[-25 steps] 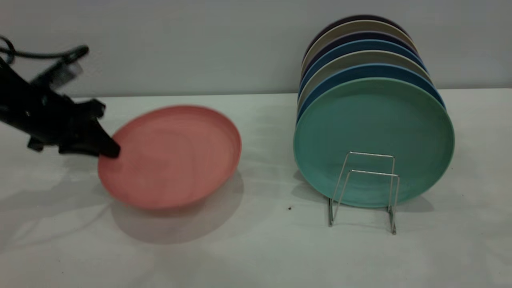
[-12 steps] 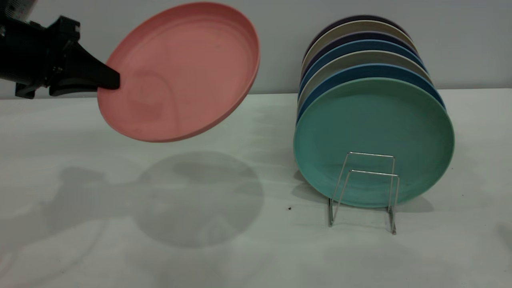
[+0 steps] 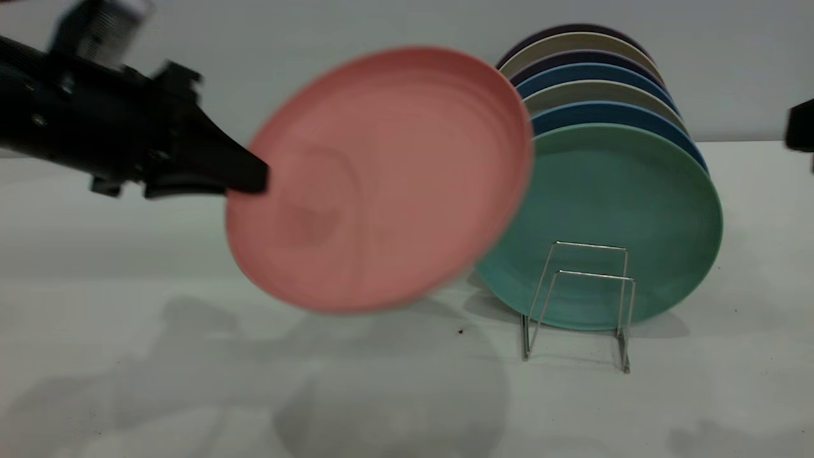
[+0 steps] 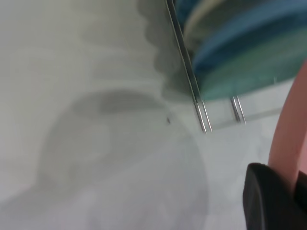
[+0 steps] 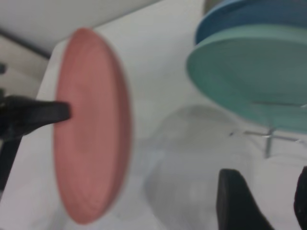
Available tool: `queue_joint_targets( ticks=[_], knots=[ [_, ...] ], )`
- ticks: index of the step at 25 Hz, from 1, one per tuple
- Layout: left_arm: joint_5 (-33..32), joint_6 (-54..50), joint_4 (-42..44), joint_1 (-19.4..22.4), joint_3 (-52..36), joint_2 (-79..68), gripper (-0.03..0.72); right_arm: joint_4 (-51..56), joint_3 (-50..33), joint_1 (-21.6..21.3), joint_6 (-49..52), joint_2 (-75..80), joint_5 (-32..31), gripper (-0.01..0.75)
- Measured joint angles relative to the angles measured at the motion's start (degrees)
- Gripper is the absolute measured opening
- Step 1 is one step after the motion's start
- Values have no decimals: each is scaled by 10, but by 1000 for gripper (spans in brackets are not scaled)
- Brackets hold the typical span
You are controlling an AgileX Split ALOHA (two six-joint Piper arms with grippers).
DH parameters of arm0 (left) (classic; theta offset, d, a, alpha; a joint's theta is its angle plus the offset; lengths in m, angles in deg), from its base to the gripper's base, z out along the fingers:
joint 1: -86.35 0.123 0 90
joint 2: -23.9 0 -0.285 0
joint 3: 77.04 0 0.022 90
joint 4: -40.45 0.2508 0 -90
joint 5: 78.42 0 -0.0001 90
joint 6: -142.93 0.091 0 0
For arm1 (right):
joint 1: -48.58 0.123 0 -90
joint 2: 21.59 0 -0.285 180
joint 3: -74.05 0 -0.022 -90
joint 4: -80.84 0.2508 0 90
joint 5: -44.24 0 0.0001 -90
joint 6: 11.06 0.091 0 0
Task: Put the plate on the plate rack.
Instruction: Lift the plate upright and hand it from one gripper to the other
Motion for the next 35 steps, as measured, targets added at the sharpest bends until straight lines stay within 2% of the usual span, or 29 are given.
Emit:
queue_joint_targets(
  ticks=[5,8,17,24,29,32,35],
  knots=[
    [19,0,-1,-56,-4,0,14,0,0,58,-12,9,2,319],
    [29,1,-1,-83,-4,0,14,1,0,75,-15,23,4,340],
    [42,3,-5,-123,-4,0,14,7,0,78,-15,65,-4,431],
    [52,35,-50,-156,-4,0,14,7,0,78,-26,96,-31,435],
    [53,43,-65,-158,-4,0,14,9,0,79,-38,114,-59,435],
    [53,45,-67,-167,-4,0,14,17,0,107,-51,129,-67,435],
    [53,45,-69,-188,-4,0,14,52,0,161,-75,149,-63,435]
  ],
)
